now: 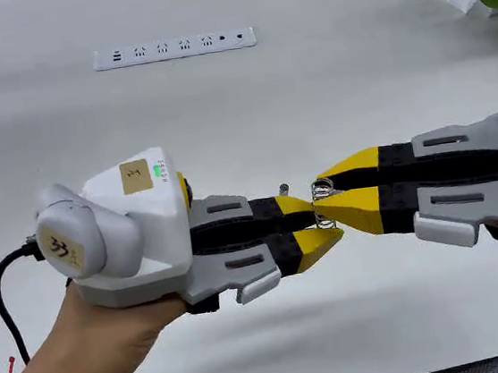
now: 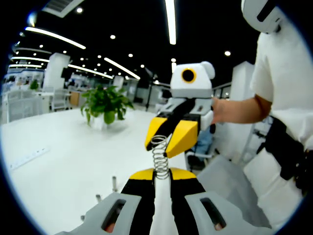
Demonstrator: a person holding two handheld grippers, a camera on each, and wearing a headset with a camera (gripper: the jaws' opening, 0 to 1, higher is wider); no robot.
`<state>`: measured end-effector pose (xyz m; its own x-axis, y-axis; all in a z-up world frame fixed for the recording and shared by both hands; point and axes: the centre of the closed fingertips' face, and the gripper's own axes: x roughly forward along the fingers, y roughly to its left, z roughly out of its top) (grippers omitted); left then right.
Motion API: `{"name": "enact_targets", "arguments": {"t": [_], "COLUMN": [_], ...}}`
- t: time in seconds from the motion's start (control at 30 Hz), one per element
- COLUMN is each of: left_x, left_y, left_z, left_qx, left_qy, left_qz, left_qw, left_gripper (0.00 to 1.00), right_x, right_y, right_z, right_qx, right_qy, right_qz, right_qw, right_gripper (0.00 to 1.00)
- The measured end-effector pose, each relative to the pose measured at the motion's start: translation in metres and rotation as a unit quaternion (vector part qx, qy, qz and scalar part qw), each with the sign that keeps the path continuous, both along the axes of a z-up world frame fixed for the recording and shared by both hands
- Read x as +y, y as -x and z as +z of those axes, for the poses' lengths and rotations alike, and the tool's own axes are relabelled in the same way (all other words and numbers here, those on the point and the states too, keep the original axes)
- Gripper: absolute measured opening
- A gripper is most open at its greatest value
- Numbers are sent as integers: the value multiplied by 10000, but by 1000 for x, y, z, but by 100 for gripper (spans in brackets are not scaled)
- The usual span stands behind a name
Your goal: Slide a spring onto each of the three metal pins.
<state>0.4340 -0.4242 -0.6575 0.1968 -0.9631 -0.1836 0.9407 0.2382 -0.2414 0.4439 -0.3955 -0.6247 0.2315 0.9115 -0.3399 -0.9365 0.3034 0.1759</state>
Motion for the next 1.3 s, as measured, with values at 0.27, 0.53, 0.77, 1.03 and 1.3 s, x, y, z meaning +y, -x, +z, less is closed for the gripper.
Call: {"name": "enact_targets", "arguments": {"t": [0.27,0.53,0.77,1.03,1.3], "left_x": [-1,0,-1,1,0], "left_y": [0,0,0,-1,3], "left_z": [0,-1,-2,-1,-3], "left_qx": [-13,-17,-36,-61,-190], "left_qy": [-10,-29,-59,-83,-316], "left_qz": [-23,-21,-32,-35,-159], "left_qw": [10000,10000,10000,9999,9992], "left_gripper": [10,10,10,10,10], "right_x": [1,0,-2,-5,-8], "right_y": [0,-1,0,1,6], "right_z": [-1,-1,-2,0,-2], "right_qx": [-3,-10,-85,-108,-60], "right_qy": [-12,-3,18,56,173], "right_qz": [9,0,22,20,116], "right_qw": [10000,10000,10000,9999,9998], "right_gripper": [13,15,13,12,12]}}
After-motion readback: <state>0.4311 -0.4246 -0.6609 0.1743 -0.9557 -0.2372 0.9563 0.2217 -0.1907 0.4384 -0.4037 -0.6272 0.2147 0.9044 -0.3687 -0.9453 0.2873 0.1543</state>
